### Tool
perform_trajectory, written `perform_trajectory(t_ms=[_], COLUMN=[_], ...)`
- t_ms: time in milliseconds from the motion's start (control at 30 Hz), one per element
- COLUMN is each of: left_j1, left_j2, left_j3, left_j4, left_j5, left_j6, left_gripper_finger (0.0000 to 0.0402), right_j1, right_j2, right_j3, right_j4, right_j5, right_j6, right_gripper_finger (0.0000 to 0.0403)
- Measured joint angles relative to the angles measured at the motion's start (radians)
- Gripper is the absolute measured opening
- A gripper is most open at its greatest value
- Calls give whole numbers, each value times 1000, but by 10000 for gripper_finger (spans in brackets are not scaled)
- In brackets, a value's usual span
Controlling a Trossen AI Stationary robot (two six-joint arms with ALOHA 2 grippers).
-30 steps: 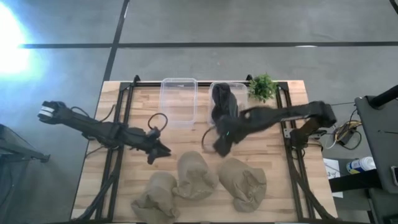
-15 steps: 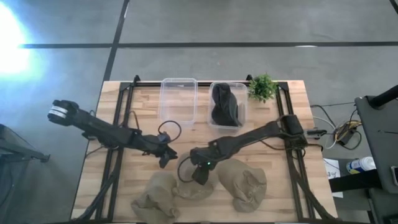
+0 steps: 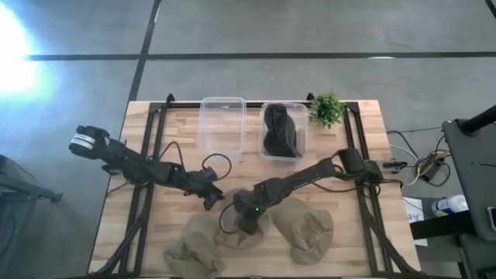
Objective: Pick & Place hat
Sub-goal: Put the middle brown cap into the left transparent bin
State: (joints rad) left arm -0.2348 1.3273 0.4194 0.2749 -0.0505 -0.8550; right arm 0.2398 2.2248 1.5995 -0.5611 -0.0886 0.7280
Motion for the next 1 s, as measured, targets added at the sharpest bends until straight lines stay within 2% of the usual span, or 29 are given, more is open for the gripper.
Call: perform_trajectory(t_ms=[167, 467, 700, 933, 1000], left_j1=[24, 78, 106, 140, 150], left_j2=[12, -2, 34, 123, 142], left_j3=[1, 1, 2, 2, 2], left_j4=[49, -1, 47, 99, 130], left_j5=[-35, -47, -48, -39, -9], left_j6=[79, 67, 96, 85, 75], left_gripper_finger=[126, 126, 126, 126, 126], right_j1=[-6, -3, -14, -63, -67], right_j2=[-17, -6, -4, -2, -2], right_j3=[-5, -16, -20, -20, -21], right_j4=[-13, -112, -93, -78, -78], right_j5=[95, 14, 74, 70, 66], right_j6=[-92, -152, -290, -350, -371], right_gripper_finger=[107, 107, 107, 107, 107])
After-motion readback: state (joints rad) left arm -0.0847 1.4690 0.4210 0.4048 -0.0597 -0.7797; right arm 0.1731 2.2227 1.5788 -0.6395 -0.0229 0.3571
